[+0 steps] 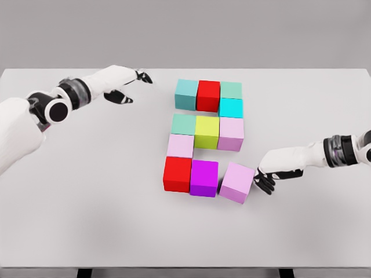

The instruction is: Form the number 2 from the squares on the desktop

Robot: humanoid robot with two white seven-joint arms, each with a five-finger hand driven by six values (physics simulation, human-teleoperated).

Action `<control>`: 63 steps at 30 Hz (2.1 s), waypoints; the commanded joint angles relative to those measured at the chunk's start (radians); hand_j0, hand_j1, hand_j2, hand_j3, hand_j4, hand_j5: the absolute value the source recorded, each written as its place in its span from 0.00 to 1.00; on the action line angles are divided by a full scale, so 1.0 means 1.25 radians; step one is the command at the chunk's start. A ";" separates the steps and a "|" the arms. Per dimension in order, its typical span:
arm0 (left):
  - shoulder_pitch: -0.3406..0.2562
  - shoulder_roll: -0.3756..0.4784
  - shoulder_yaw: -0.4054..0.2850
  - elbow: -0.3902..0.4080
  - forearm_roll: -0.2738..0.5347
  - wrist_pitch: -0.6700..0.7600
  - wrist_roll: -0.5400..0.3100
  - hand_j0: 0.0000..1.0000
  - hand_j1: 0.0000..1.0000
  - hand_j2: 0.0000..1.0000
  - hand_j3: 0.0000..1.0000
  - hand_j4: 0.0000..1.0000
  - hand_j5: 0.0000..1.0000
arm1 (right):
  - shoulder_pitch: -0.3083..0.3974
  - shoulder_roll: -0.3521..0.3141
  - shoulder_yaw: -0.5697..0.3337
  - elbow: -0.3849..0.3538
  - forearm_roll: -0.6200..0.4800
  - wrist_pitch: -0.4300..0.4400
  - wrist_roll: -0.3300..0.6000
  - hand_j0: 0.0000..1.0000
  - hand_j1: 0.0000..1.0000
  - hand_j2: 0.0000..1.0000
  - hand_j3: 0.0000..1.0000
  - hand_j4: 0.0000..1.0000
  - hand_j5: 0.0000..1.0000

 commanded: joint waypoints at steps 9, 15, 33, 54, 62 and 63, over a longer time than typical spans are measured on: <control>0.087 0.253 0.007 -0.301 0.077 -0.087 0.006 1.00 1.00 1.00 1.00 1.00 1.00 | -0.006 0.006 -0.002 0.000 -0.005 0.002 0.000 0.16 0.16 0.16 0.16 0.16 0.16; 0.107 0.267 0.042 -0.300 0.074 -0.364 0.007 1.00 1.00 1.00 1.00 1.00 1.00 | -0.009 0.017 -0.001 0.000 -0.005 0.002 0.000 0.16 0.16 0.16 0.16 0.16 0.16; 0.123 0.307 0.042 -0.295 0.074 -0.364 0.006 1.00 1.00 1.00 1.00 1.00 1.00 | -0.017 0.019 -0.001 0.000 -0.005 0.002 0.000 0.16 0.16 0.16 0.16 0.16 0.16; 0.123 0.298 0.041 -0.279 0.073 -0.364 0.006 1.00 1.00 1.00 1.00 1.00 1.00 | -0.023 0.022 -0.002 0.022 -0.003 0.002 0.000 0.16 0.16 0.16 0.16 0.16 0.16; 0.123 0.296 0.042 -0.266 0.072 -0.364 0.006 1.00 1.00 1.00 1.00 1.00 1.00 | -0.045 -0.056 -0.099 0.057 -0.003 0.002 0.000 0.20 0.20 0.20 0.20 0.20 0.20; 0.123 0.297 0.042 -0.266 0.073 -0.364 0.006 1.00 1.00 1.00 1.00 1.00 1.00 | -0.045 -0.073 -0.133 0.057 -0.003 0.002 0.000 0.35 0.35 0.35 0.35 0.35 0.35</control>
